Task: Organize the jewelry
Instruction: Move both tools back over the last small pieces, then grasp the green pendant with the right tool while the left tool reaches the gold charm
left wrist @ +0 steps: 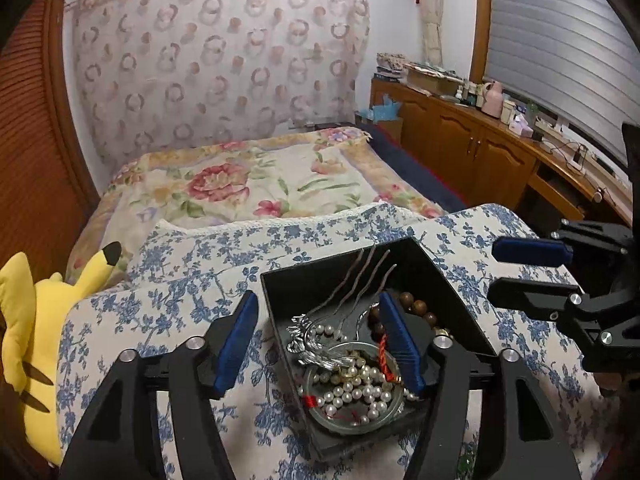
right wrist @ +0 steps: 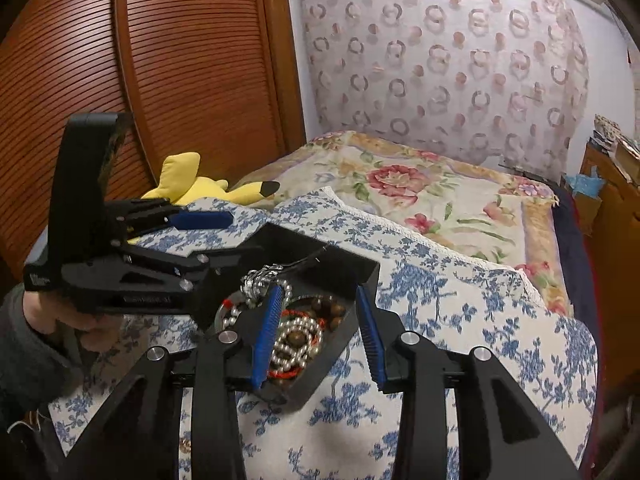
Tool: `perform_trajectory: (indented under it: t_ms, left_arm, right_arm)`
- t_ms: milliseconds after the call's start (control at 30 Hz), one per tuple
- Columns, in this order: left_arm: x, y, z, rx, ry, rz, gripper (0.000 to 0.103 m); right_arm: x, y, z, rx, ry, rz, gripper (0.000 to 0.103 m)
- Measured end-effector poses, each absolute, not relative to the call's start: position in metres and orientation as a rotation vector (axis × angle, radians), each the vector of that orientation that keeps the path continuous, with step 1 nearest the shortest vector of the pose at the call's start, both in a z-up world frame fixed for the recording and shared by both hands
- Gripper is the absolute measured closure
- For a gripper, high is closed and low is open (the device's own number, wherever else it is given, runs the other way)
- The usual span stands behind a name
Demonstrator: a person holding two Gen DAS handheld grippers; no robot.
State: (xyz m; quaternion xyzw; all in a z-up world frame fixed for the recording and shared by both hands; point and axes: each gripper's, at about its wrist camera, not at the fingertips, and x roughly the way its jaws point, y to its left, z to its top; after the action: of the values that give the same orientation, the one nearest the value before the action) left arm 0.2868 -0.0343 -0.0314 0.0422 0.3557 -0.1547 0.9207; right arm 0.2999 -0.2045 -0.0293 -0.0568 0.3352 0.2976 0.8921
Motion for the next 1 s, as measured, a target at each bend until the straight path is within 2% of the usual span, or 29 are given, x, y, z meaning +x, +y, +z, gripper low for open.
perform_trajectory:
  t_ms: [233,500,567,633,700,767,1000]
  left_arm:
    - [0.243,-0.025,-0.035,0.079,0.743,-0.346,0.04]
    - [0.195,-0.028,-0.068,0.079,0.83,-0.386,0.04]
    - [0.188,-0.028,-0.077,0.089,0.848,-0.387,0.04]
    - [0.184,-0.026,-0.081,0.096,0.86,-0.381,0.04]
    - [0.18,-0.021,-0.086,0.091,0.874,-0.377,0.039]
    - [0.179,-0.018,-0.088,0.084,0.883,-0.374,0.034]
    - [0.173,-0.013,-0.093,0.075,0.893,-0.367,0.033]
  right_arm:
    - [0.263,-0.213,-0.042,-0.117,0.719,0.616,0.062]
    - [0.229,-0.208,-0.076,-0.108,0.804,0.653,0.062]
    - [0.226,-0.201,-0.085,-0.12,0.828,0.667,0.062]
    - [0.224,-0.195,-0.092,-0.137,0.847,0.679,0.07]
    - [0.224,-0.191,-0.097,-0.143,0.861,0.691,0.07]
    - [0.224,-0.186,-0.1,-0.142,0.875,0.703,0.07]
    - [0.22,-0.167,-0.108,-0.181,0.902,0.709,0.07]
